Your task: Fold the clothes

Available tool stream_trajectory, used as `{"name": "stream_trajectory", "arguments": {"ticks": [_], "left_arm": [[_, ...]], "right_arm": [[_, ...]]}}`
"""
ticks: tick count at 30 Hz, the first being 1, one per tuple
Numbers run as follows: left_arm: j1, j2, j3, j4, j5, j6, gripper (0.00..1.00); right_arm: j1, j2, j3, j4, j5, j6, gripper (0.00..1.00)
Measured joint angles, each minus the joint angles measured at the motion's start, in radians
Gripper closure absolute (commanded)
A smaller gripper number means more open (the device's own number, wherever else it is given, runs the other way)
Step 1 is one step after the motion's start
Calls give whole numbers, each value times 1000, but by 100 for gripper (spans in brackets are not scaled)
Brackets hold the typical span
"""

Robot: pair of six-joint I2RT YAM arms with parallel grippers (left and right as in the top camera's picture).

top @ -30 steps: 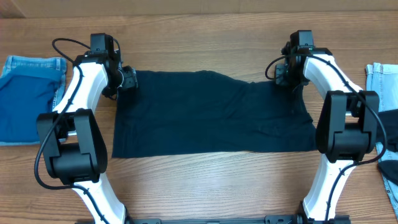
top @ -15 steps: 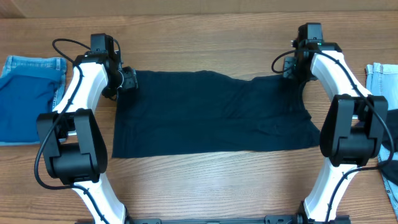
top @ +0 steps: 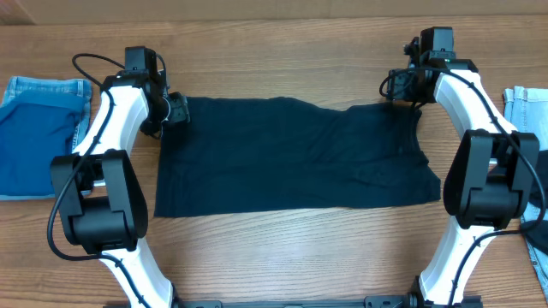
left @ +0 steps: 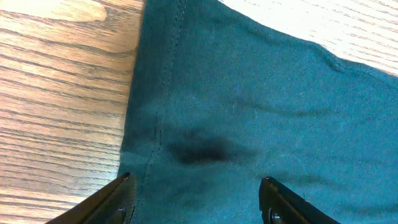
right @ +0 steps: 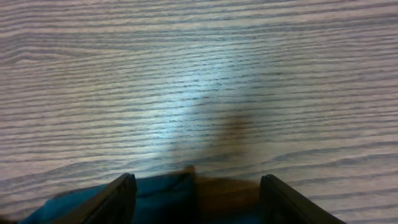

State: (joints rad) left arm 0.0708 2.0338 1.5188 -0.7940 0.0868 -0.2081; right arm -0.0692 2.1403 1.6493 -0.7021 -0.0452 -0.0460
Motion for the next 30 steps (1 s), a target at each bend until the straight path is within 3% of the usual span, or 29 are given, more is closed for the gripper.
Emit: {"name": "stream_trajectory", "arguments": {"ticks": [13,17,19,21,23,28,30], "left_arm": [[0,0,0,0,0,2,33],[0,0,0,-3,0,2,33],[0,0,0,-4,0,2,33],[0,0,0,-3,0,2,33],[0,0,0,-5,0,2,33],[0,0,0,-11,0,2,33],[0,0,0,-11,0,2,33]], "right_arm": [[18,66,0,-69,-62,-52,34],[19,80,0,-69,-60,-61,48],[19,80,0,-75,-63,-61,73],[19,81,0,-77,-63,-60,89],[19,82,0,-77,-63,-60,96],[19,83,11,-122,-31,-42,96],[18,83,24,-148,38,12,73]]}}
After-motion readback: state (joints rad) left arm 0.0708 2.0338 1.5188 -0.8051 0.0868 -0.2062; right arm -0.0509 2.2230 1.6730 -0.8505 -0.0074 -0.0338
